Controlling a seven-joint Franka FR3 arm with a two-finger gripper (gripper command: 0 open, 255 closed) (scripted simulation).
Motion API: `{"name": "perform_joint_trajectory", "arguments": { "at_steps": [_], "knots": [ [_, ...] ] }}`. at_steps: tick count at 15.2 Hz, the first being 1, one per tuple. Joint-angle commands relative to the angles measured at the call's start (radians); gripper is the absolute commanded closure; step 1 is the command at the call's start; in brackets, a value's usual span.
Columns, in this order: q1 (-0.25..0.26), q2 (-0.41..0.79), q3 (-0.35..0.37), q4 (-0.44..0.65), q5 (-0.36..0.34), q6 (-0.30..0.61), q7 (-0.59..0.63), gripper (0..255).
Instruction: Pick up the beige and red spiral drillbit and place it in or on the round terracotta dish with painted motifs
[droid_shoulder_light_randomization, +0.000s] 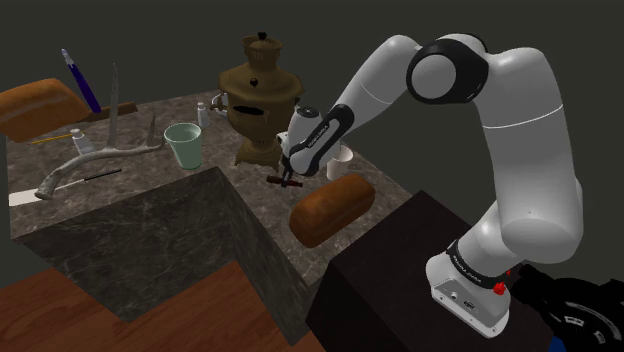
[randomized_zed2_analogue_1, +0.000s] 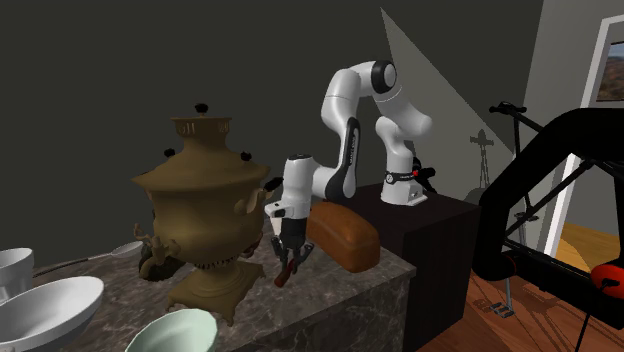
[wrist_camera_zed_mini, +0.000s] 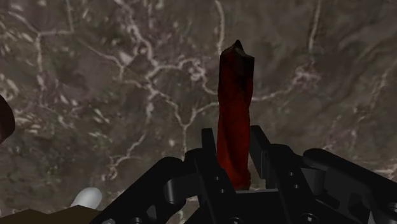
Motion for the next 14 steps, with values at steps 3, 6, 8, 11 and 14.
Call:
{"name": "perform_joint_trajectory", "arguments": {
  "at_steps": [3,6,8,11,14],
  "knots": [
    [-0.003,-0.049,0.003,-0.021,0.002,-0.028,-0.001,255],
    [-0.005,-0.088,0.006,-0.036,0.003,-0.051,-0.001,255],
    [-0.007,-0.113,0.008,-0.046,0.004,-0.068,-0.002,255],
    [-0.009,-0.151,0.010,-0.057,0.006,-0.093,-0.003,255],
    [-0.011,-0.187,0.013,-0.067,0.008,-0.120,-0.003,255]
  ]
}}
